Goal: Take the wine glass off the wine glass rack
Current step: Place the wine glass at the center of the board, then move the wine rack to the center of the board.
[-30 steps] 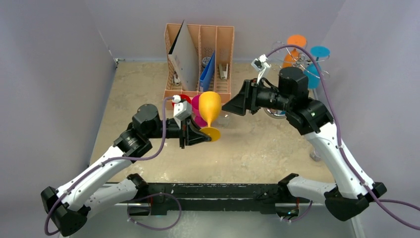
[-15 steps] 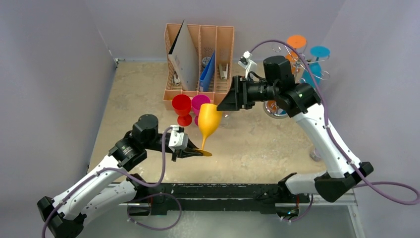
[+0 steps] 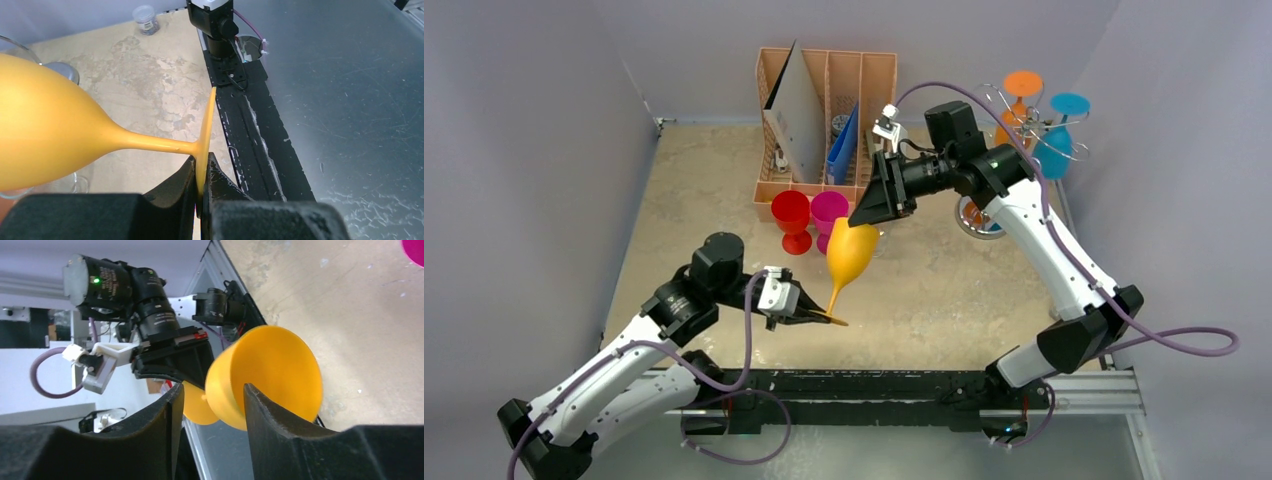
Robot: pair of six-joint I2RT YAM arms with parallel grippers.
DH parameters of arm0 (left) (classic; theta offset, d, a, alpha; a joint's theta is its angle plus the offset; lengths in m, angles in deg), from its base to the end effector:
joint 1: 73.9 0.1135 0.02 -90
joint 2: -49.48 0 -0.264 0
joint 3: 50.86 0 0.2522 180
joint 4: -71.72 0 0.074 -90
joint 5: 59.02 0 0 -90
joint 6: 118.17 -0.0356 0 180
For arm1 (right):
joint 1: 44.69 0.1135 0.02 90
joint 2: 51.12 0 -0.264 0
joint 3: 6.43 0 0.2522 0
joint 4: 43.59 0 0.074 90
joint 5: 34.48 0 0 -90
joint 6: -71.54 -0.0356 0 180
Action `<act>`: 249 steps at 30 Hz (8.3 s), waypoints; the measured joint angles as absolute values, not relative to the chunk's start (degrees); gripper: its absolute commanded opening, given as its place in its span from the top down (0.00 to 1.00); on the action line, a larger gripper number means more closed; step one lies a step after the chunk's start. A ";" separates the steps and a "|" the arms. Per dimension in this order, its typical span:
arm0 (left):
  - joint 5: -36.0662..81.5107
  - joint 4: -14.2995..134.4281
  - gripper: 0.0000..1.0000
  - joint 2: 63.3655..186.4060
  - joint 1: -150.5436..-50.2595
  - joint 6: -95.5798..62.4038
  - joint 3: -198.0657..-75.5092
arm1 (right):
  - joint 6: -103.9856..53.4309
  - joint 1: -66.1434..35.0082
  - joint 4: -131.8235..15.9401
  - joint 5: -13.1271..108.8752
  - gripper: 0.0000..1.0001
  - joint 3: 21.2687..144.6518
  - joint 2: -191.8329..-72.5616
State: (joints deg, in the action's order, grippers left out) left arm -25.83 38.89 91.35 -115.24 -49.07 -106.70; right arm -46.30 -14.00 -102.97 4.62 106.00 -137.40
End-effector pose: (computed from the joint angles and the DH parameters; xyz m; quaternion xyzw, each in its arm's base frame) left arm 0.0979 -0.1258 0.3204 0.6067 0.4695 -0.4716 0.4349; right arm 0.2524 0.1819 0.4352 -0.2240 0.7891 0.5397 0.1897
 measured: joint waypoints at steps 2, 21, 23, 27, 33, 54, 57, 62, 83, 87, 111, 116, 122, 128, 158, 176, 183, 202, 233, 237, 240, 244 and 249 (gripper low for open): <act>-26.53 38.76 1.00 92.13 -115.24 -49.82 -106.70 | -46.56 -14.00 -102.62 2.81 0.55 106.00 -137.66; -28.72 35.07 1.00 93.55 -115.59 -53.27 -108.80 | -42.95 -13.60 -108.57 -4.27 0.72 106.33 -140.02; -28.85 34.72 1.00 93.60 -115.62 -53.29 -109.11 | -42.71 -13.47 -108.61 -4.62 0.72 106.33 -139.98; -28.87 34.43 1.00 93.62 -115.62 -53.34 -109.30 | -42.58 -13.47 -108.83 -5.61 0.63 106.33 -139.98; -28.83 33.47 1.00 93.95 -115.62 -53.90 -109.30 | -42.39 -13.01 -109.05 -6.00 0.74 106.33 -139.98; -27.17 33.58 0.88 93.31 -115.73 -54.01 -109.28 | -42.73 -12.82 -109.51 -6.92 1.00 106.33 -139.82; -25.70 34.08 0.83 93.05 -115.77 -52.75 -108.85 | -42.84 -12.79 -109.29 -6.88 1.00 106.33 -139.21; -23.98 34.91 0.76 92.96 -115.77 -51.17 -108.23 | -42.69 -12.44 -109.09 -6.31 1.00 106.31 -137.48; -15.12 36.01 0.21 91.41 -115.66 -46.06 -108.21 | -40.83 -10.83 -111.65 8.56 1.00 106.33 -135.74; -2.36 35.98 0.05 89.97 -115.66 -40.94 -108.30 | -39.96 -10.50 -112.07 16.93 1.00 106.37 -133.79; 23.37 19.24 0.04 104.26 -71.05 -12.16 -119.27 | -37.73 17.72 -99.80 65.16 1.00 101.28 -140.02; 26.27 19.68 0.00 103.63 -70.85 -8.53 -118.33 | -37.05 20.67 -96.63 66.98 1.00 106.83 -150.31; 34.19 19.87 0.00 102.10 -70.53 -6.32 -116.06 | -37.80 21.02 -94.86 69.47 1.00 111.59 -160.08; 36.87 20.44 0.00 101.64 -70.53 -4.42 -111.77 | -36.86 21.00 -92.57 73.32 1.00 112.12 -163.32; 39.19 19.24 0.01 101.47 -70.53 -3.04 -112.04 | -35.28 21.19 -89.60 75.35 0.88 118.20 -170.51; 39.26 19.24 0.01 101.42 -70.53 -3.04 -112.04 | -32.37 21.19 -93.25 73.86 0.53 123.24 -169.33; 39.37 19.24 0.01 101.40 -70.53 -3.06 -112.04 | -32.55 21.22 -90.10 77.32 0.39 110.28 -153.64; 38.43 19.24 0.01 101.05 -70.53 -3.04 -112.04 | -46.95 2.48 -93.90 90.69 0.18 61.41 -104.74; 36.94 19.28 0.02 101.05 -70.53 -3.06 -112.04 | -51.57 -42.65 -54.14 62.17 0.09 49.00 -123.23; 36.66 19.31 0.01 101.05 -70.53 -3.06 -112.04 | -49.23 -44.33 -41.88 62.41 0.09 47.42 -127.06; 36.35 19.31 0.01 101.05 -70.53 -3.06 -112.04 | -47.65 -45.86 -34.84 62.06 0.09 46.90 -130.82; 36.13 19.31 0.01 101.05 -70.53 -3.06 -112.04 | -46.34 -48.33 -29.88 62.15 0.11 46.90 -134.82; 36.09 19.35 0.01 101.05 -70.53 -3.09 -112.04 | -44.96 -50.06 -26.39 60.27 0.18 47.34 -138.64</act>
State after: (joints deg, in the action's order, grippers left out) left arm 36.09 19.35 101.05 -70.53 -3.09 -112.04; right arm -44.96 -50.06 -26.39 60.27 47.34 -138.64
